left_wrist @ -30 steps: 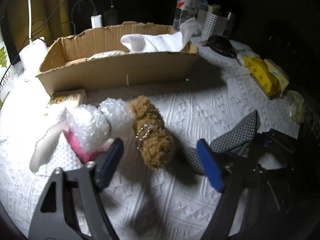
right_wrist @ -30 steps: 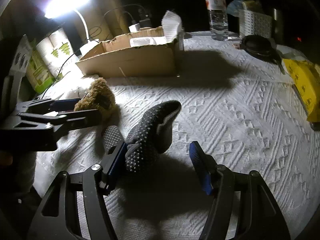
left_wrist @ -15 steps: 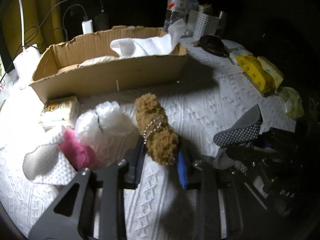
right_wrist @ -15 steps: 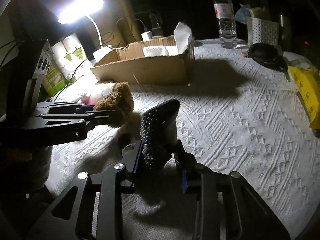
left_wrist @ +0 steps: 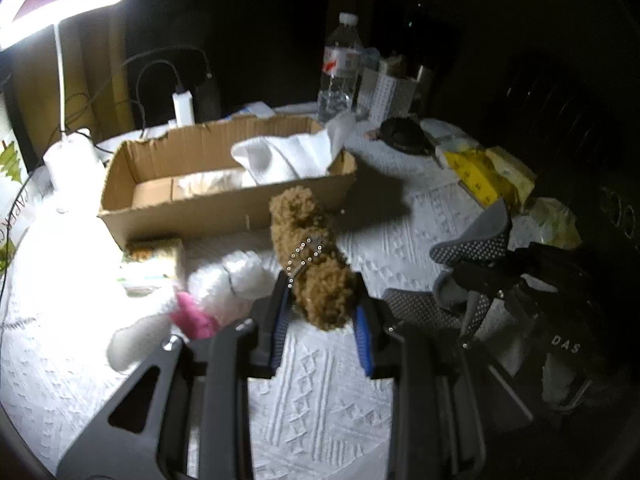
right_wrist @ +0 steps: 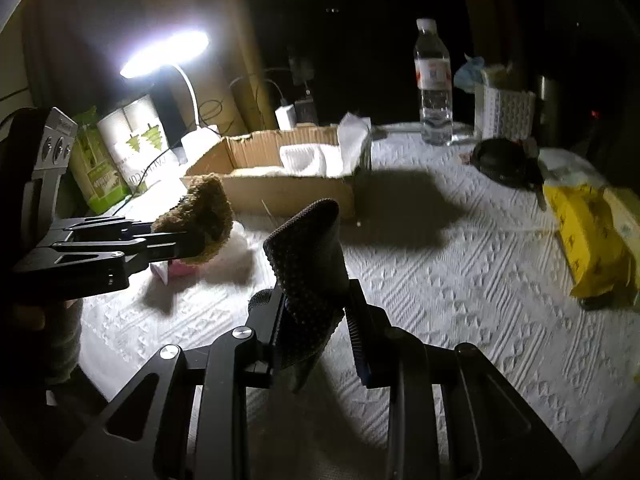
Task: Organize soft objects
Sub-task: 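Grasp the brown plush with the left tool while the right tool grasps the grey glove, then carry the plush into the box with the left tool while the right tool places the glove inside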
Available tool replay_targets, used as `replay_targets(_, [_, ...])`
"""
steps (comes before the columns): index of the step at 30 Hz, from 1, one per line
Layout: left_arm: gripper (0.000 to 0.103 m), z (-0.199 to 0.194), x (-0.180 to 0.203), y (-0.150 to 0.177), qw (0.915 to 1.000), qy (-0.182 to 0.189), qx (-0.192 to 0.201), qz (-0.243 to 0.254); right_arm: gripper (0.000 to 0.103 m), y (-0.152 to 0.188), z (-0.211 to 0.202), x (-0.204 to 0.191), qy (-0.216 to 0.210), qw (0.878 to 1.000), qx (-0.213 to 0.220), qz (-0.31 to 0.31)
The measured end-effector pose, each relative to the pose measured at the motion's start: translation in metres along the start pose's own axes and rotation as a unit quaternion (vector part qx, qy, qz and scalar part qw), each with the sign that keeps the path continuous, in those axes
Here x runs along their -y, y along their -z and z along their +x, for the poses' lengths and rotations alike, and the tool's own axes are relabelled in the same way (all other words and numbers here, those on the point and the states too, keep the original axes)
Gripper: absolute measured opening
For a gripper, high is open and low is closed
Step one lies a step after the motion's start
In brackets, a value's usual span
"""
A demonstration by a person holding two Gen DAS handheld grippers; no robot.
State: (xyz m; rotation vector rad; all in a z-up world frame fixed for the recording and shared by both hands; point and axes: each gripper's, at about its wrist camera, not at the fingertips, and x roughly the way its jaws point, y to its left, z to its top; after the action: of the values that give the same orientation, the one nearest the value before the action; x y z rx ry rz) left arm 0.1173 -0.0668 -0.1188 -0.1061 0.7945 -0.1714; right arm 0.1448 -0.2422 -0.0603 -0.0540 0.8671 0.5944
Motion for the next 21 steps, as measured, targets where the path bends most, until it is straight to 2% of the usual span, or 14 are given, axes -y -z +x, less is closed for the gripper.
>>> replay_targets(21, [0.029,-0.051,-0.069,-0.03,0.9977,-0.027,0.062,-0.007,0.03,-0.066,0.006,-0.042,0.006,0.998,0.041,-0.041])
